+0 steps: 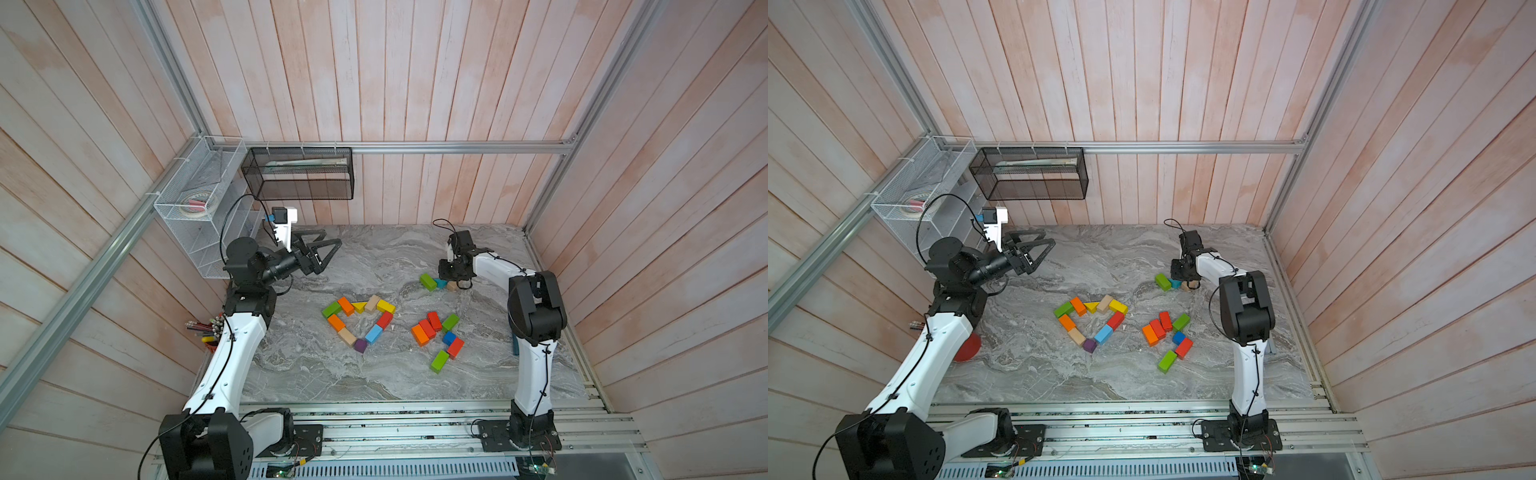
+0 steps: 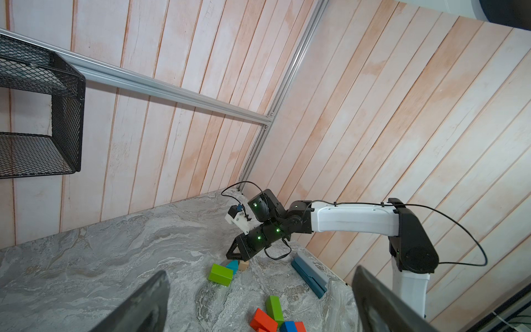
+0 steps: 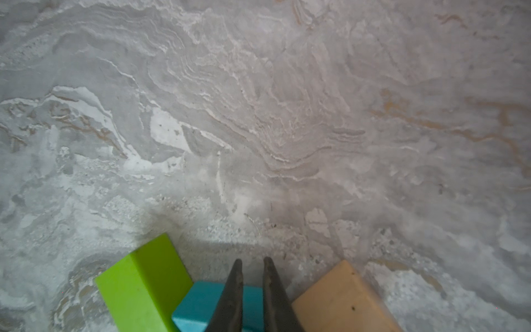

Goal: Assemble a heart with building blocks
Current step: Adjust the building block at the center of the board.

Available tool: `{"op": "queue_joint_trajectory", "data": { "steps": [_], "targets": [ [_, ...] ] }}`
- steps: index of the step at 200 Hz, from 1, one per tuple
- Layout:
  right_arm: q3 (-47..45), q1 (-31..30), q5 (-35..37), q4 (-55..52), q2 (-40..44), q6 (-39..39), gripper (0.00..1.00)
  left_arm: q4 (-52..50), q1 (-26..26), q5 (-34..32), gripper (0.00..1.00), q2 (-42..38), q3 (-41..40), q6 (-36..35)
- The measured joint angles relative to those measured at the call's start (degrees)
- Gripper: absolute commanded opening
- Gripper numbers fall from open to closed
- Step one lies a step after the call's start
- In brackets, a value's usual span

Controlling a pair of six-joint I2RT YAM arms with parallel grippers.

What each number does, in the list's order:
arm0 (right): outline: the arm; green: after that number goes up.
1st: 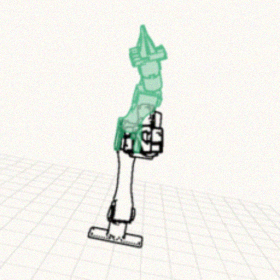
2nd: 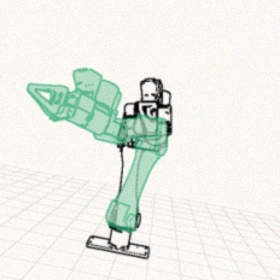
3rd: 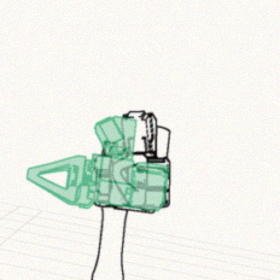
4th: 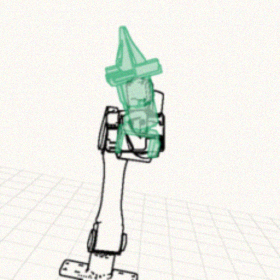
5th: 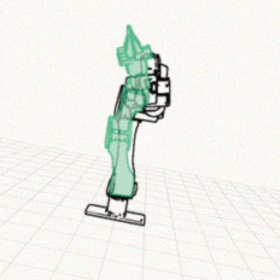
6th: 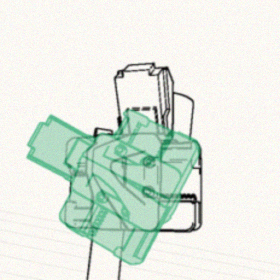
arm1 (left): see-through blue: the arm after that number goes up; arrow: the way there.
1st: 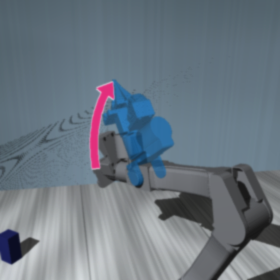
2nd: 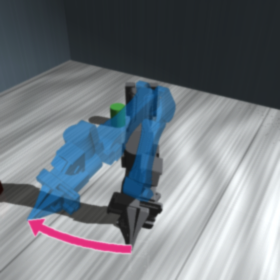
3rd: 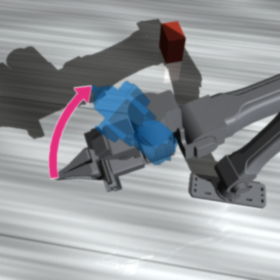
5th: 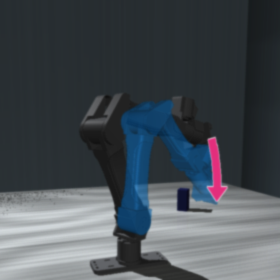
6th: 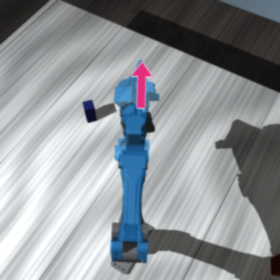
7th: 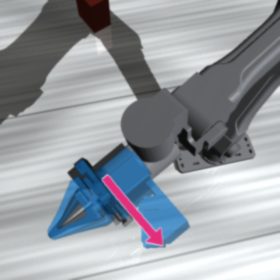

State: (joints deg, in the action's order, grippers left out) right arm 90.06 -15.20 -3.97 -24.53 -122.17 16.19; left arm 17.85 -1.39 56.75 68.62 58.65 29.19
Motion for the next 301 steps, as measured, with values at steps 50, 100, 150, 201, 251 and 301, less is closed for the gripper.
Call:
{"op": "queue_joint_trajectory", "data": {
  "steps": [50, 100, 150, 201, 251, 301],
  "targets": [
    [0.0, -0.2, 0.0, -0.1, 0.0, -0.7, 0.15, 0.0, 0.0, 0.0, 1.0, 0.0, 0.0, 0.0],
    [0.0, -1.0, 0.1, -0.8, 0.0, -2.2, 0.15, 0.0, 0.0, 0.0, 1.0, 0.0, 0.0, 0.0],
    [0.0, -1.5, 0.7, -1.1, 0.0, -3.0, 0.15, 0.0, 0.0, 0.0, 1.0, 0.0, 0.0, 0.0],
    [0.2, -1.6, 2.0, -1.1, 0.0, -3.2, 0.16, 0.0, 0.0, 0.0, 1.0, 0.0, 0.0, 0.0],
    [-0.2, -1.6, 1.7, -0.3, 4.9, -2.9, 0.17, 0.0, 0.0, 0.0, 1.0, 0.0, 0.0, 0.0],
    [-11.7, -2.8, -0.6, 3.1, 19.5, -2.5, 0.22, 0.0, 0.0, 0.0, 1.0, 0.1, 0.0, 0.0]
  ]
}}
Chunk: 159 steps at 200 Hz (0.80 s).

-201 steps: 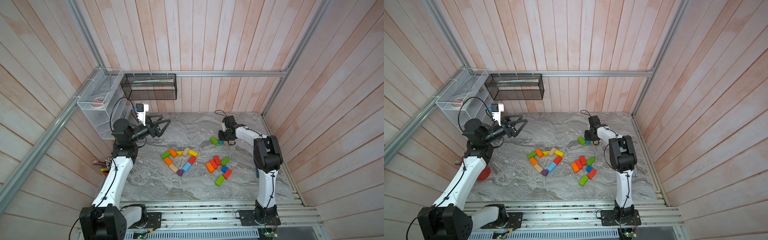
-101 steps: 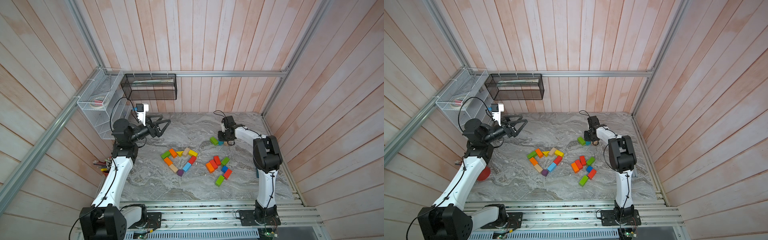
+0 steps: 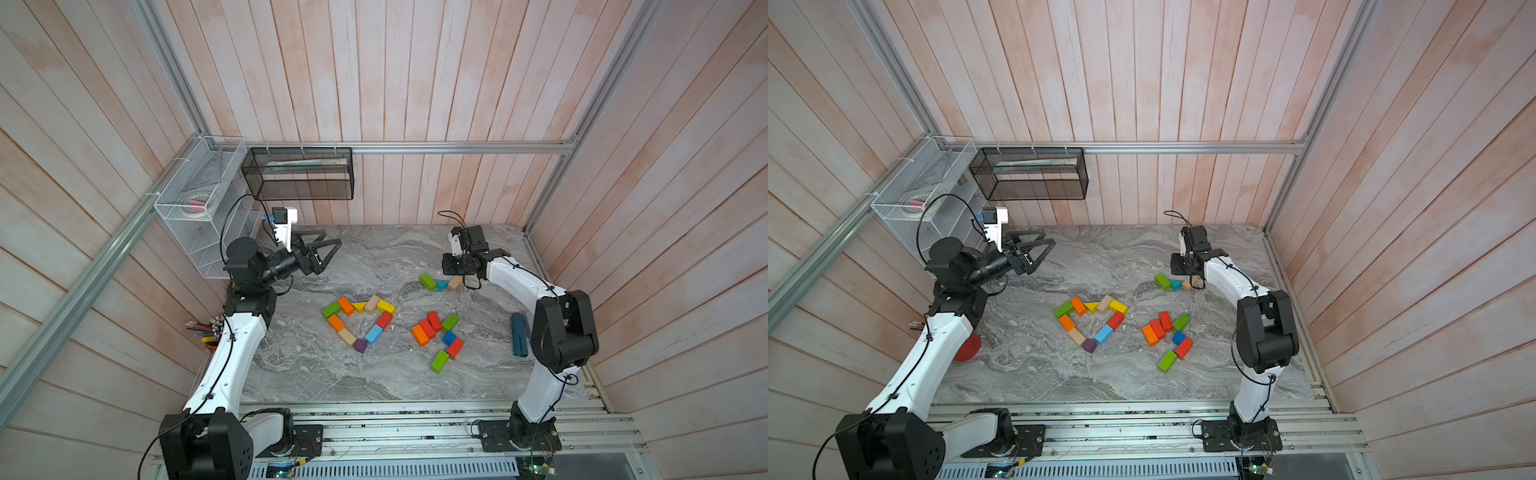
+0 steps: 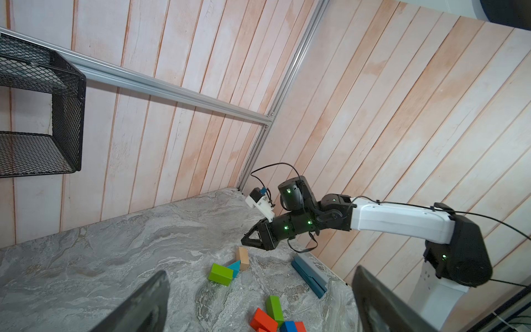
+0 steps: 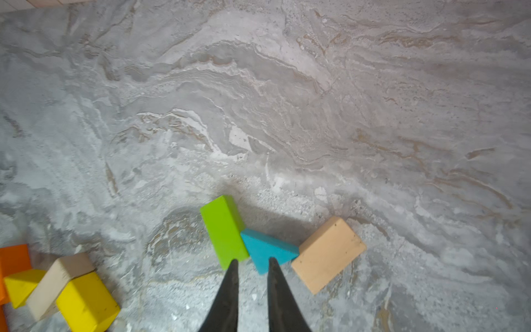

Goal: Assemble a heart with building blocks
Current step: Adjust the building block at the center of the board.

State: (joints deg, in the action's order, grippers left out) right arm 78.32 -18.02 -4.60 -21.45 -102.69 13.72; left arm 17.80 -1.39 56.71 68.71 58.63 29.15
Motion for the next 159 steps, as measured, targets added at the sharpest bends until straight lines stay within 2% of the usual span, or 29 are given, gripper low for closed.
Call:
{"op": "queue_joint_trajectory", "data": {
  "steps": [51, 92, 129, 159],
  "targets": [
    [-12.3, -7.0, 0.4, 0.5, 9.2, 2.1, 0.28, -4.8, 0.4, -2.0, 1.0, 0.0, 0.0, -1.7],
    [-18.3, -15.7, -2.1, 2.5, 14.1, 3.6, 0.26, -25.8, 4.7, -15.3, 0.98, -1.5, 0.1, -6.3],
    [-22.6, -23.2, -5.8, 8.3, 15.7, 7.7, 0.23, -39.3, 5.5, -26.2, 0.94, -8.2, -5.1, -4.5],
    [-23.2, -29.2, -7.6, 12.9, 15.1, 10.8, 0.2, -46.0, 5.1, -31.6, 0.9, -11.0, -10.1, -1.6]
  ]
}}
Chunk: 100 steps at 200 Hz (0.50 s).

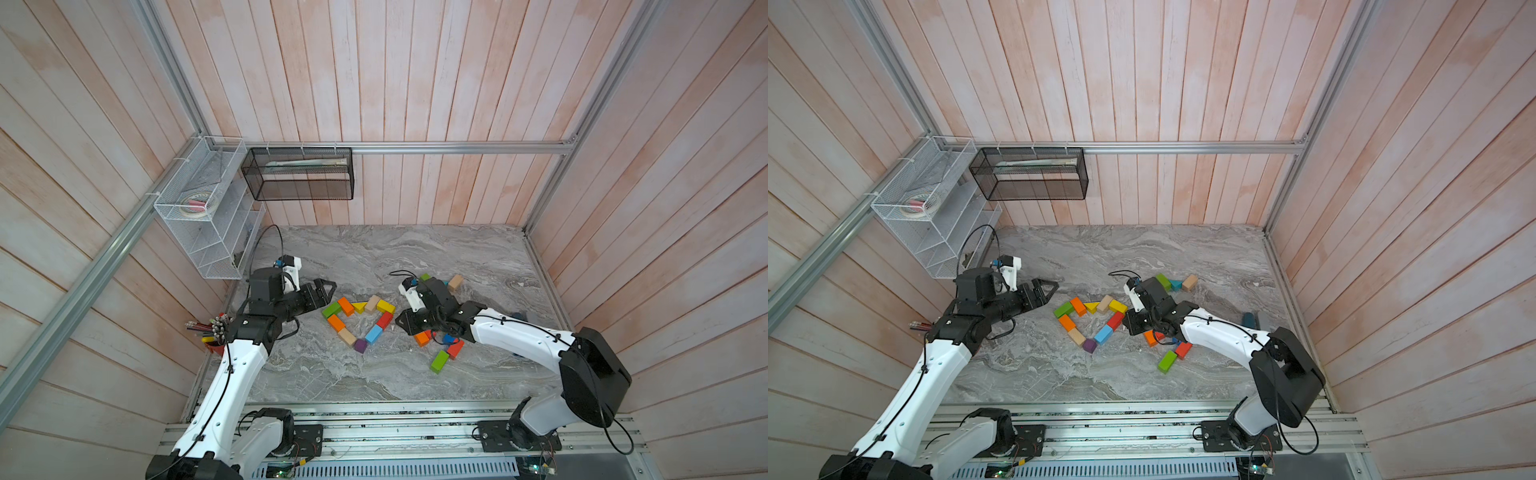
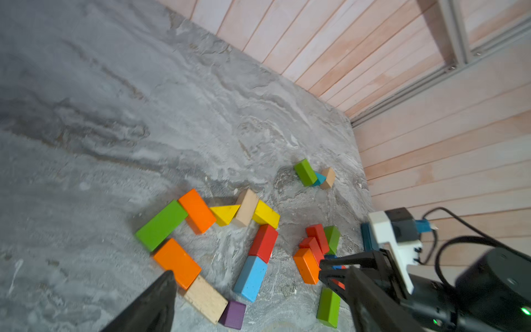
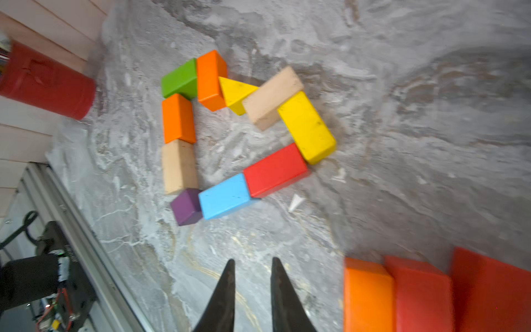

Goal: Assemble a heart with building blocks
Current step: Adjust the building block at the center of the board.

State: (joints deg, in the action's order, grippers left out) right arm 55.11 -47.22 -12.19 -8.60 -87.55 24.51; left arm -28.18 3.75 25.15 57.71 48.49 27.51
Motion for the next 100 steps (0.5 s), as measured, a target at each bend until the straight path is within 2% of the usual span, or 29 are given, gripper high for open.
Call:
{"op": "queue_joint_trajectory", "data": {
  "steps": [48, 71, 100],
  "targets": [
    [3.8, -9.2, -1.0, 4.5, -7.0, 1.6, 0.14, 0.3, -6.8, 1.7, 0.87, 2.7, -7.8, 3.7],
    [6.9, -12.2, -1.0, 5.5, -11.0, 1.6, 0.11, 5.4, -8.0, 4.1, 0.86, 6.6, -8.0, 4.5],
    [9.8, -14.8, -0.8, 6.1, -15.2, 2.1, 0.09, 13.7, -9.0, 6.2, 0.81, 12.7, -8.0, 5.1]
  ]
}}
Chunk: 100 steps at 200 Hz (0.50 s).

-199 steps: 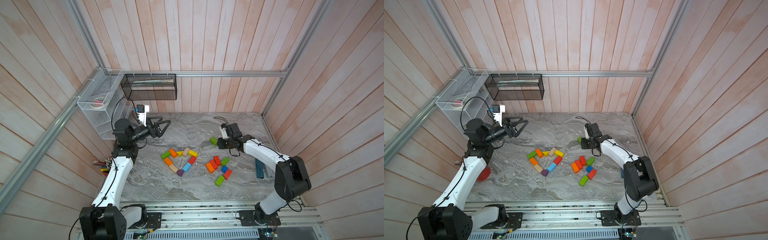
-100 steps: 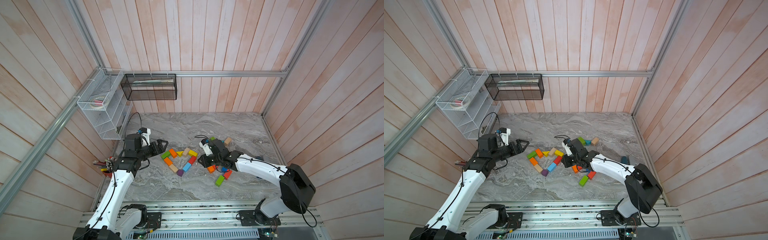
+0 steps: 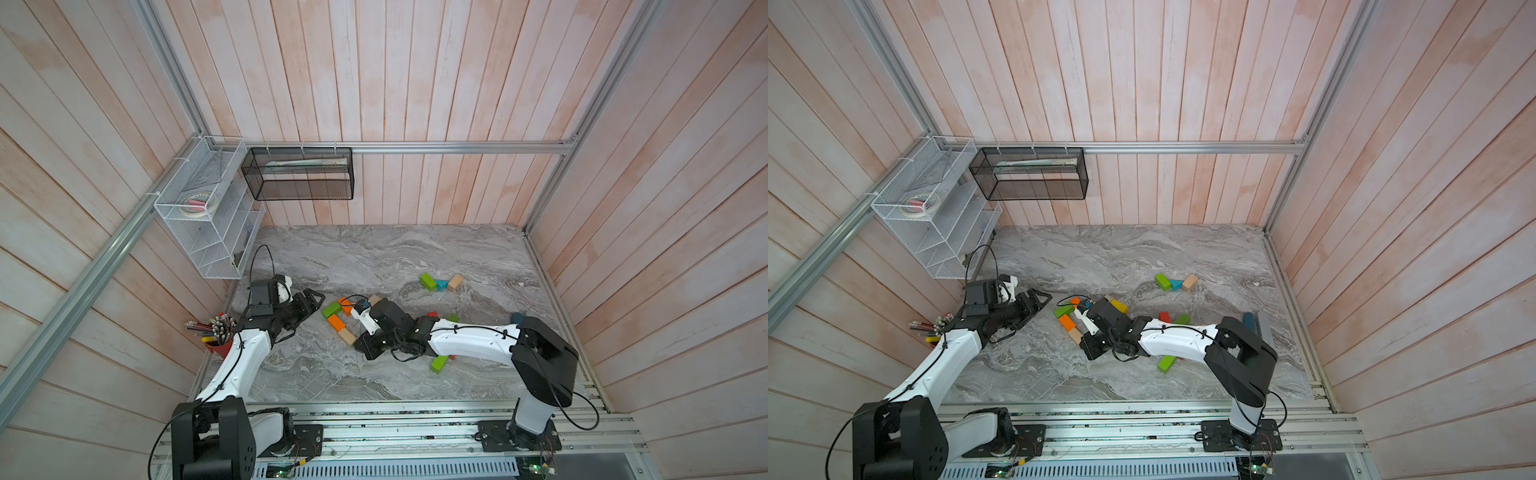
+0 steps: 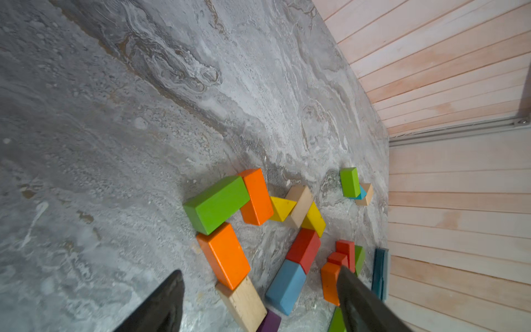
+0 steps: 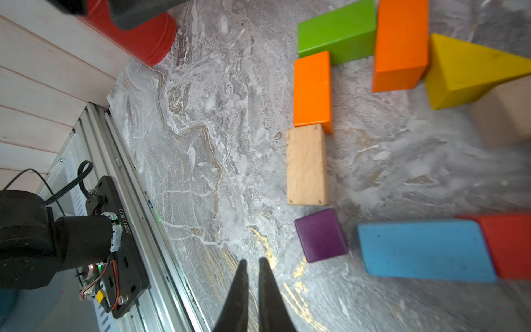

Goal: Assemble a heart with building blocks
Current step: Adjust the building block at the center of the board.

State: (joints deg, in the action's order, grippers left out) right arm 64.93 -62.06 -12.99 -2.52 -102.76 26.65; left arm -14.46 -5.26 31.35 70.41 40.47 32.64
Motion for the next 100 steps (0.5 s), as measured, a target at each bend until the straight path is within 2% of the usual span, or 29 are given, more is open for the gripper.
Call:
{"op": "queue_joint_trajectory", "data": {
  "steps": [41, 100],
  "targets": [
    [1.1, -1.4, 1.6, -0.4, -3.1, 1.0, 0.08, 9.9, -0.9, 1.8, 0.8, 7.4, 0.0, 0.4],
    [3.8, -1.4, 3.0, -2.2, -6.2, 1.0, 0.07, 15.8, -0.3, 3.2, 0.78, 15.4, 0.1, 1.5]
  ]
}}
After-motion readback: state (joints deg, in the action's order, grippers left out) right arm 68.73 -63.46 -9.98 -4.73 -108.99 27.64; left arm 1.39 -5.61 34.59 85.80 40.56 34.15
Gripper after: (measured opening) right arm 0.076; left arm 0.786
